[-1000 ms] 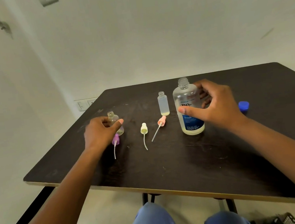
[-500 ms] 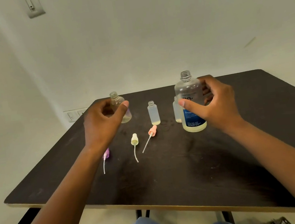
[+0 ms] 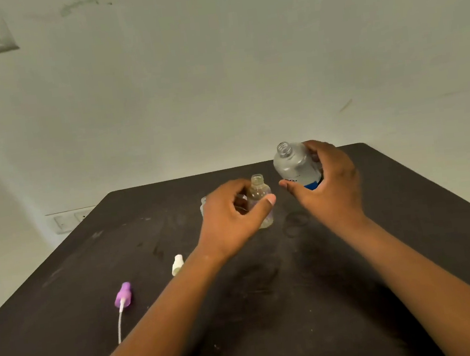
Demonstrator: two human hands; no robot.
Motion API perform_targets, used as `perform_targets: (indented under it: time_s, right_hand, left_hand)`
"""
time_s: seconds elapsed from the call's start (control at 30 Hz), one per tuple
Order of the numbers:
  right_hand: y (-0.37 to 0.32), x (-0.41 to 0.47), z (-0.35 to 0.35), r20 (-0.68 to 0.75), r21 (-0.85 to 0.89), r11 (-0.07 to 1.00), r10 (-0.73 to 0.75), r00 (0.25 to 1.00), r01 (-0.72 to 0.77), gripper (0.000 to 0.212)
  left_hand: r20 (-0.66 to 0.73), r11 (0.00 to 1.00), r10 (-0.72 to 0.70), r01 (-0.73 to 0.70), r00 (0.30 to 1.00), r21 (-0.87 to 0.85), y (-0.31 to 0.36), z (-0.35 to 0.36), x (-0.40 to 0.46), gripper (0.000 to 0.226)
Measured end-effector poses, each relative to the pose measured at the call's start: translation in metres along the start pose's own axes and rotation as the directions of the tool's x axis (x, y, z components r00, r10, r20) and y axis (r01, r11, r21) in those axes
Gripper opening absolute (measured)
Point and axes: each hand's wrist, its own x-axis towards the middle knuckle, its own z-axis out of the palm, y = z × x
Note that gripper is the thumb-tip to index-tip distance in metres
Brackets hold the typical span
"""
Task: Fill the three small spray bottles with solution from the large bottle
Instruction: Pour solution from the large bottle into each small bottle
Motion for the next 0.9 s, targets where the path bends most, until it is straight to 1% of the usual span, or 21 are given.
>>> perform_targets:
  time_s: [0.2,0.37,0.5,0.67,0.73,0.83,0.9]
  right_hand:
    - [0.012,0.002,0.001,0.051,-0.075,0.997,-0.030,0.998,0.034,0.077]
    - [0.013,-0.001,0.005,0.120,-0.114,0.992,-0.034,0.992,0.048,0.080]
    - [0.013,0.000,0.006,0.120,-0.138,0.990,-0.025,0.992,0.041,0.081]
    - [0.015,-0.001,0.007,0.116,-0.147,0.988,-0.028,0.993,0.045,0.084]
    - [0.016,-0.001,0.007,0.126,-0.162,0.985,-0.046,0.991,0.067,0.086]
    - [0.017,-0.001,0.007,0.133,-0.175,0.980,-0.075,0.988,0.098,0.085]
    - [0.018,-0.001,0.007,0.137,-0.170,0.979,-0.089,0.987,0.112,0.084]
  left_hand:
    - [0.013,0.999,0.037,-0.038,0.999,0.016,-0.018,0.027,-0.006,0.032]
    - [-0.013,1.000,0.004,-0.004,1.000,-0.026,-0.025,0.029,-0.006,0.041]
    - [0.009,0.998,-0.018,0.018,1.000,-0.052,-0.026,0.029,-0.008,0.038]
    - [0.016,0.998,-0.033,0.034,0.999,-0.056,-0.026,0.034,-0.011,0.045]
    - [0.027,0.999,-0.029,0.030,0.999,-0.045,-0.027,0.036,-0.012,0.045]
    - [0.015,1.000,0.000,0.000,1.000,-0.024,-0.027,0.038,-0.013,0.038]
    - [0.002,1.000,0.008,-0.008,1.000,-0.007,-0.027,0.038,-0.012,0.041]
